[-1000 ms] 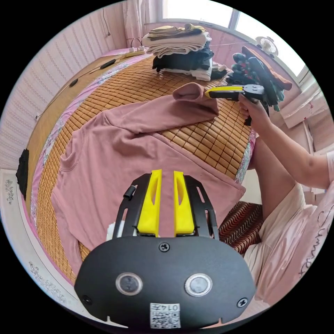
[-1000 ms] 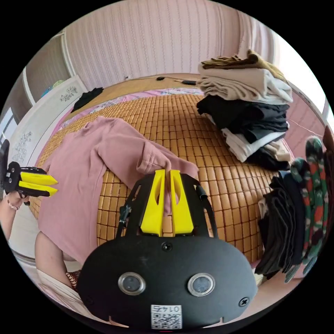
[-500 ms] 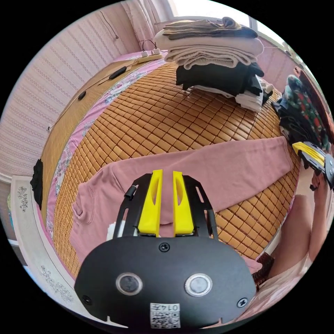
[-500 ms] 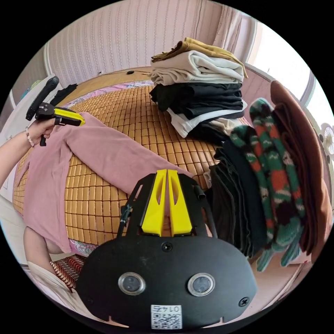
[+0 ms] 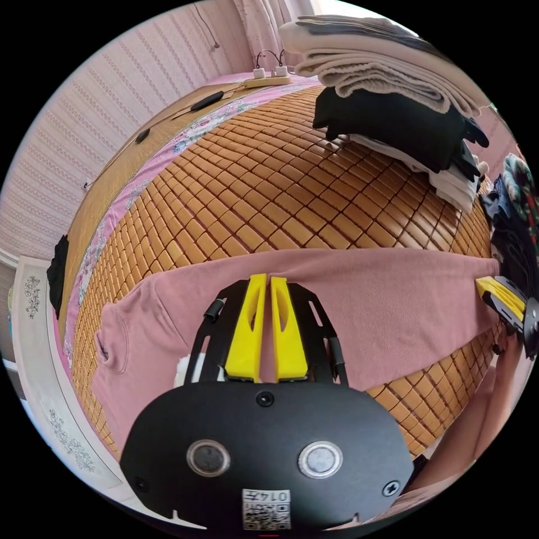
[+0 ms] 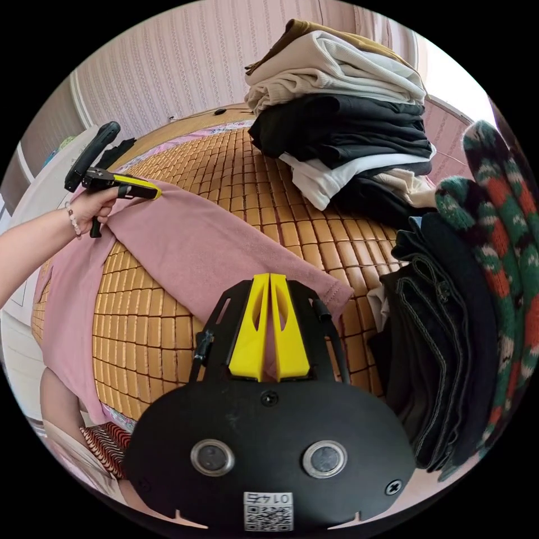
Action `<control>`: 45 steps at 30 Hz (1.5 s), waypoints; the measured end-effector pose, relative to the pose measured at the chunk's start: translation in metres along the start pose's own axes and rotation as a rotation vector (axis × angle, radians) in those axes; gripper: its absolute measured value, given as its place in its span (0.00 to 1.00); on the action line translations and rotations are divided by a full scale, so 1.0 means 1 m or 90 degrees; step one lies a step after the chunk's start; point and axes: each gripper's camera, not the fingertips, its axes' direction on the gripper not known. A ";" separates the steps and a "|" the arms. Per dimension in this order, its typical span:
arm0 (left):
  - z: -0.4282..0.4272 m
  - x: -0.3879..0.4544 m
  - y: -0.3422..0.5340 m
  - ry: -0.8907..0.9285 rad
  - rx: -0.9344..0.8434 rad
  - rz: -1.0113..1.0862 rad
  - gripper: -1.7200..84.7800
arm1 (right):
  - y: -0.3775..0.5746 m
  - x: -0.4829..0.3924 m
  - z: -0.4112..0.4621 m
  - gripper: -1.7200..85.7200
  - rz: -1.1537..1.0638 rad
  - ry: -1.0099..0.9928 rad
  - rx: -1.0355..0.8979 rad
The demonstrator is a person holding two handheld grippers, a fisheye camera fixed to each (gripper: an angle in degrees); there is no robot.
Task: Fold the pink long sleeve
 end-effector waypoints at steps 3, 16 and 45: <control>0.002 0.007 -0.003 -0.010 0.014 0.014 0.02 | 0.001 -0.001 0.005 0.01 0.010 0.066 -0.005; -0.022 0.043 0.029 -0.070 0.053 0.032 0.01 | 0.008 0.018 0.007 0.01 0.058 -0.013 0.007; 0.003 0.047 0.028 -0.087 0.008 0.090 0.01 | -0.017 -0.006 -0.003 0.01 0.068 -0.032 0.000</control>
